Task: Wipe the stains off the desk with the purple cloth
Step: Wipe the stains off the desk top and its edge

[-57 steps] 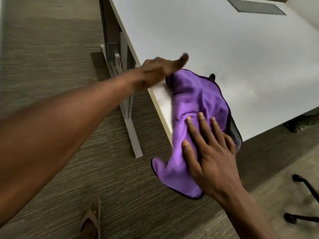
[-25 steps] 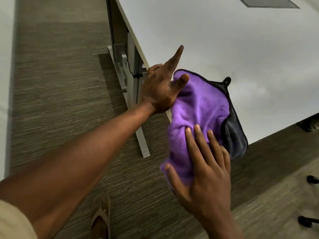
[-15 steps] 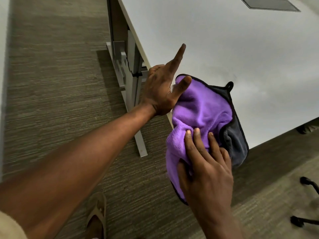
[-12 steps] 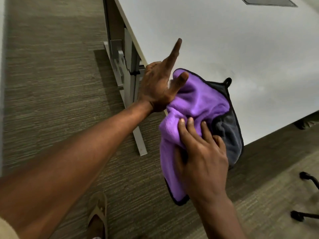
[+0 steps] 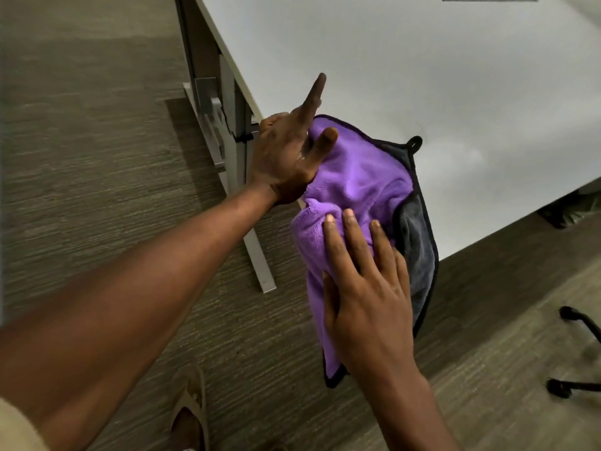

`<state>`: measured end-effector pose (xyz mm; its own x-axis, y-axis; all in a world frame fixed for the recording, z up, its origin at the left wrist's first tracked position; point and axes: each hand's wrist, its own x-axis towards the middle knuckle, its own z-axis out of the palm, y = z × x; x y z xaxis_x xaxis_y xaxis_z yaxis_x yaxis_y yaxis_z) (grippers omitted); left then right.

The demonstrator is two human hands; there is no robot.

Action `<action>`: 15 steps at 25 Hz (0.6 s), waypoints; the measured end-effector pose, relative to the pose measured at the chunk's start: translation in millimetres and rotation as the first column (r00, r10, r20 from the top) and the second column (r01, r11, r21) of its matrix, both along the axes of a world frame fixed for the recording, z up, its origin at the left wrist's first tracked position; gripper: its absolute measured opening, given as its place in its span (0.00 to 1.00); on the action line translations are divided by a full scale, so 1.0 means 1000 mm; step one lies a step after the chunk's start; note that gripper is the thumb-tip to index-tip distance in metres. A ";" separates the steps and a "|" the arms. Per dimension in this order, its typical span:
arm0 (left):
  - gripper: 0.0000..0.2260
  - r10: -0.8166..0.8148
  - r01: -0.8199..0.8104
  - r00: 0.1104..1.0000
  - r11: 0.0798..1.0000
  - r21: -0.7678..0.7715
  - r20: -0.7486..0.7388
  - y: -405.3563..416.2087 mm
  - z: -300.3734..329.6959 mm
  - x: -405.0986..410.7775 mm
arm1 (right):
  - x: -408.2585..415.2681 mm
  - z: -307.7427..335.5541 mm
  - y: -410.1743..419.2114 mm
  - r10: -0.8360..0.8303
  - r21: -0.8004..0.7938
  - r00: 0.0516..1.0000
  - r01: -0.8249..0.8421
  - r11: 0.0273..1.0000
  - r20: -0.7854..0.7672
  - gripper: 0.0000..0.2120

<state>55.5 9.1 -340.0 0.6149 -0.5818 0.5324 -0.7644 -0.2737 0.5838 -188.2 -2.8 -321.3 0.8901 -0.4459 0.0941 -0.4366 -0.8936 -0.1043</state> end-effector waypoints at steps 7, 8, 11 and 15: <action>0.38 -0.009 0.010 0.999 1.000 -0.020 0.053 -0.002 -0.004 0.004 | 0.065 0.015 -0.022 -0.085 0.138 0.983 0.108 0.985 -0.165 0.35; 0.35 -0.007 0.009 0.999 1.000 -0.022 0.052 -0.002 -0.004 0.005 | 0.069 0.017 -0.021 -0.086 0.130 0.982 0.109 0.985 -0.171 0.36; 0.34 -0.007 0.009 0.999 0.999 -0.037 0.051 0.000 -0.004 0.005 | 0.040 0.013 -0.012 -0.016 0.120 0.992 0.031 0.992 -0.125 0.35; 0.38 -0.024 0.026 0.999 0.998 -0.049 0.039 0.000 -0.005 0.002 | -0.008 0.005 -0.003 -0.045 0.038 0.993 0.049 0.998 -0.109 0.35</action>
